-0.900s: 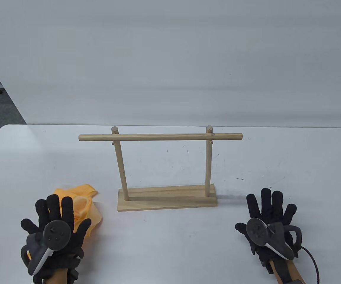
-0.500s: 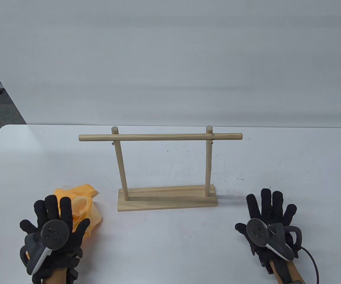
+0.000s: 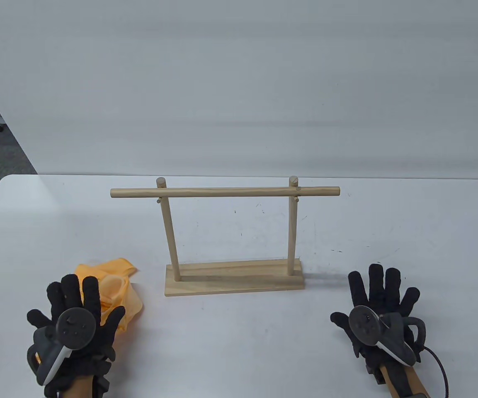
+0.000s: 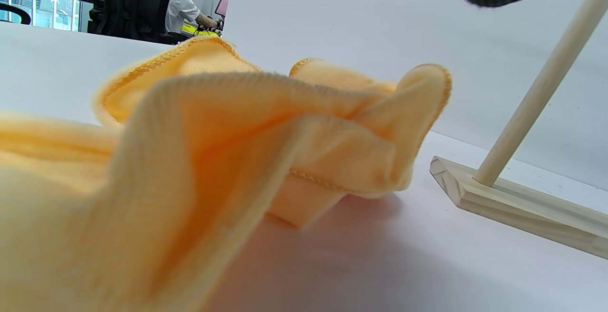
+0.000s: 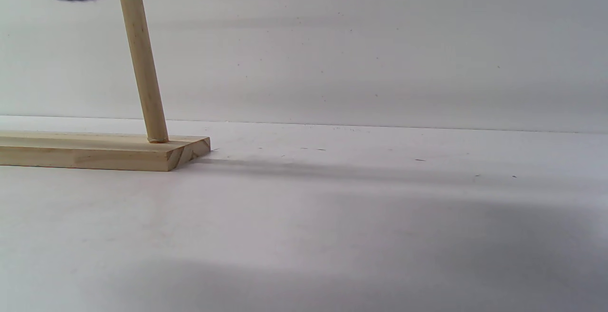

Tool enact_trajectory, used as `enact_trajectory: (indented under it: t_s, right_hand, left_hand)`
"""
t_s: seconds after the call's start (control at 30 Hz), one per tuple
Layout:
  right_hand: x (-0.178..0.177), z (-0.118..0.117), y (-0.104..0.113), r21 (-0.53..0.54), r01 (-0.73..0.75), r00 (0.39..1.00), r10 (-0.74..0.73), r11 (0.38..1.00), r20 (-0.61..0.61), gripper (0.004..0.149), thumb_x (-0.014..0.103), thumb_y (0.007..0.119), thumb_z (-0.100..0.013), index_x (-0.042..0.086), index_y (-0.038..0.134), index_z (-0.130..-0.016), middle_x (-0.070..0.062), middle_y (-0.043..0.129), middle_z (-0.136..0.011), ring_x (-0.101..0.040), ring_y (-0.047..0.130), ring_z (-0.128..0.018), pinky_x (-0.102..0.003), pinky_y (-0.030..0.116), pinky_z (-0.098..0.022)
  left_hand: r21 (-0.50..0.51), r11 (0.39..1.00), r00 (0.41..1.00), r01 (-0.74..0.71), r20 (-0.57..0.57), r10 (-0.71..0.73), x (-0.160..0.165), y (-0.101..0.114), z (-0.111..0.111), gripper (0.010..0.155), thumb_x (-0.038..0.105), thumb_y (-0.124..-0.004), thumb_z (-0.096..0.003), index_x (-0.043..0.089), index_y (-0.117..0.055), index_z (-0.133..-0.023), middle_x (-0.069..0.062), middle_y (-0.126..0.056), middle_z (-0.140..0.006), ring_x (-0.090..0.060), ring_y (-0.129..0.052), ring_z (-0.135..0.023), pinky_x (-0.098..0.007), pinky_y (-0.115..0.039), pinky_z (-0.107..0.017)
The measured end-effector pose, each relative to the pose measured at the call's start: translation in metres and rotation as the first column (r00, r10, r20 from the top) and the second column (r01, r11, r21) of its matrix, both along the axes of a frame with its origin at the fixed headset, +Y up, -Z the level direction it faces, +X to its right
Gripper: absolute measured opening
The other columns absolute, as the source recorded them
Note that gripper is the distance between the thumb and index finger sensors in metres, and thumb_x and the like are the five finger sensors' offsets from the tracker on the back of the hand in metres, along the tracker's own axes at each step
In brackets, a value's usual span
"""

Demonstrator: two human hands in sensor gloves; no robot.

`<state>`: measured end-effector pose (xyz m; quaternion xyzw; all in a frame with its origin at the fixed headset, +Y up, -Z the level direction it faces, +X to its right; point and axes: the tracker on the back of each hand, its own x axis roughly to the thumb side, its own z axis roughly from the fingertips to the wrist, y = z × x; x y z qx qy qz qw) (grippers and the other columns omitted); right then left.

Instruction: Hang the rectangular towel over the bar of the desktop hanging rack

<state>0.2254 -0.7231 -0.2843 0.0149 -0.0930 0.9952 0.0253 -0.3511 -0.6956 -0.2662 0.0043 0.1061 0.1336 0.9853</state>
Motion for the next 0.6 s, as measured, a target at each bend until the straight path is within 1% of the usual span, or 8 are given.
enact_trajectory:
  t_s: [0.23, 0.4, 0.47, 0.6]
  right_hand:
    - [0.0, 0.0, 0.001, -0.005, -0.004, 1.0, 0.004, 1.0, -0.001, 0.09, 0.066, 0.059, -0.034, 0.024, 0.016, -0.101, -0.022, 0.003, -0.108, -0.058, 0.008, -0.097, -0.082, 0.013, -0.055]
    - [0.0, 0.0, 0.001, -0.007, -0.012, 1.0, 0.012, 1.0, 0.001, 0.09, 0.066, 0.059, -0.033, 0.024, 0.017, -0.101, -0.022, 0.003, -0.108, -0.057, 0.008, -0.097, -0.082, 0.012, -0.055]
    - [0.0, 0.0, 0.001, -0.011, -0.013, 1.0, 0.013, 1.0, 0.001, 0.09, 0.066, 0.059, -0.034, 0.024, 0.017, -0.101, -0.022, 0.003, -0.108, -0.058, 0.008, -0.097, -0.082, 0.012, -0.055]
    - [-0.001, 0.0, 0.001, -0.014, -0.022, 1.0, 0.022, 1.0, 0.001, 0.09, 0.066, 0.06, -0.034, 0.024, 0.016, -0.101, -0.022, 0.004, -0.108, -0.057, 0.009, -0.097, -0.082, 0.013, -0.055]
  left_hand:
    - [0.009, 1.0, 1.0, -0.014, -0.018, 0.014, -0.005, 0.002, 0.002, 0.087, 0.072, -0.062, -0.053, 0.044, -0.003, -0.11, 0.004, 0.016, -0.117, -0.033, 0.016, -0.115, -0.076, 0.007, -0.067]
    - [0.0, 1.0, 0.999, -0.028, -0.036, 0.028, -0.009, 0.0, 0.001, 0.086, 0.071, -0.062, -0.0532, 0.045, -0.003, -0.11, 0.002, 0.011, -0.12, -0.035, 0.012, -0.116, -0.077, 0.006, -0.067]
    - [-0.001, 0.999, 0.998, -0.038, -0.049, 0.038, -0.011, 0.0, 0.002, 0.086, 0.07, -0.063, -0.0537, 0.045, -0.003, -0.11, 0.0, 0.004, -0.123, -0.037, 0.007, -0.118, -0.078, 0.004, -0.067]
    - [-0.007, 0.999, 0.996, -0.042, -0.085, 0.041, -0.017, -0.001, 0.003, 0.084, 0.063, -0.066, -0.0571, 0.045, -0.003, -0.11, -0.003, -0.02, -0.127, -0.04, -0.008, -0.12, -0.079, 0.0, -0.067]
